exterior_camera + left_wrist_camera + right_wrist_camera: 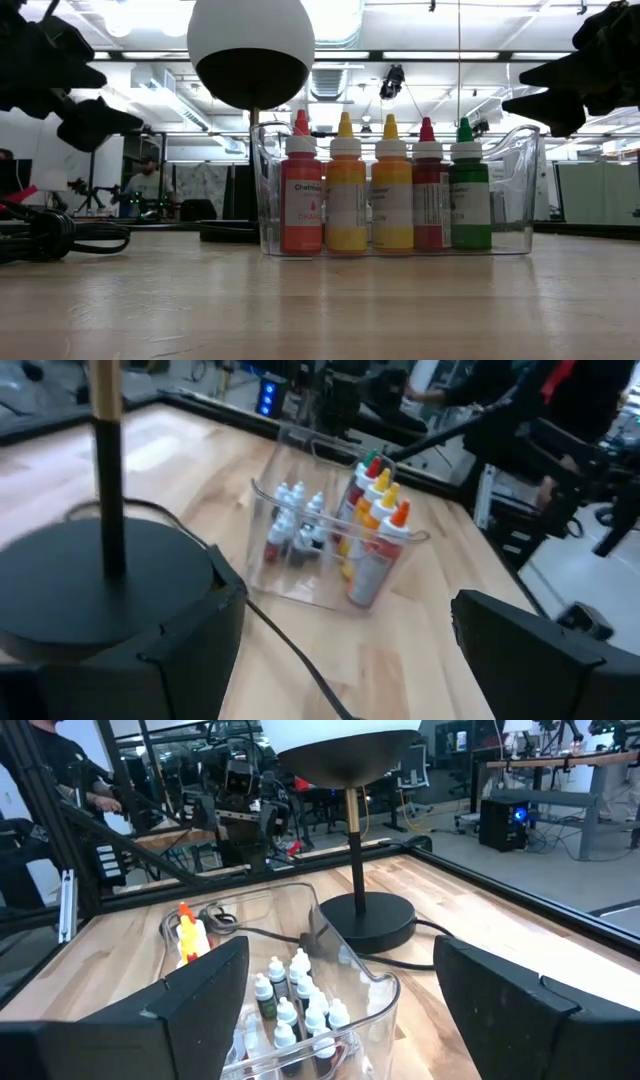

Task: Pick & Place food coloring
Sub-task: Return to Home Position

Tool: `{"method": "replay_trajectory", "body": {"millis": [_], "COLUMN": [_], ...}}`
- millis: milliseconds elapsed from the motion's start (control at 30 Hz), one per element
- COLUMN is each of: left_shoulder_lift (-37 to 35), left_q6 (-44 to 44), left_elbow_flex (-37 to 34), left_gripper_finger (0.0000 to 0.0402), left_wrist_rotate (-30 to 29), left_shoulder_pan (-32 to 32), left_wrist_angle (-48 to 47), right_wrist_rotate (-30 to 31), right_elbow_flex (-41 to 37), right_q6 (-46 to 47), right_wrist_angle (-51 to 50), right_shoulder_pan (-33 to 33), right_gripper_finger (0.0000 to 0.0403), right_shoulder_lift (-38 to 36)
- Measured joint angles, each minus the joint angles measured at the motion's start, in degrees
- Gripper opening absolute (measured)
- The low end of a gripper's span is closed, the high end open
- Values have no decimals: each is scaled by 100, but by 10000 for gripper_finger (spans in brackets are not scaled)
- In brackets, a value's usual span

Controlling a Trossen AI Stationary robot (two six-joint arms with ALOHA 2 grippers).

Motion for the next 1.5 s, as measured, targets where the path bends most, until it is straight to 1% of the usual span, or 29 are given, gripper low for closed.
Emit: {"method": "replay_trajectory", "body": {"millis": [133,267,367,500,700,867,933,967,1167,1267,1333,1500], "left_shoulder_lift": [0,0,0,0,28,31,56,83,352,552,689,919], "left_q6": [249,515,740,864,1005,1069,1057,1040,931,1171,1315,1068], "left_elbow_flex": [-67,-134,-176,-344,-568,-567,-565,-565,-565,-565,-565,-565], "left_gripper_finger": [325,325,325,325,325,325,325,325,325,325,325,325], "left_wrist_rotate": [-261,-642,-1121,-1826,-1889,-1879,-1720,-1509,483,1322,1607,1620], "left_shoulder_pan": [0,0,0,2,1,0,0,0,-2,-2,-4,-4], "left_wrist_angle": [336,674,851,1520,2188,2187,2189,2191,2098,1977,1927,1928], "right_wrist_rotate": [0,0,0,1,2,1,0,2,2,0,1,0], "right_elbow_flex": [2,2,2,2,2,2,0,0,0,1,1,2], "right_q6": [0,0,0,0,0,0,0,0,0,0,0,0], "right_wrist_angle": [0,2,0,0,0,0,2,0,0,1,0,1], "right_shoulder_pan": [0,-2,-2,-5,-7,-7,-4,-4,-4,-4,-4,-4], "right_gripper_finger": [302,303,307,311,304,299,299,300,307,310,311,306], "right_shoulder_lift": [0,0,0,0,0,-2,-2,-2,-2,-2,-2,-2]}}
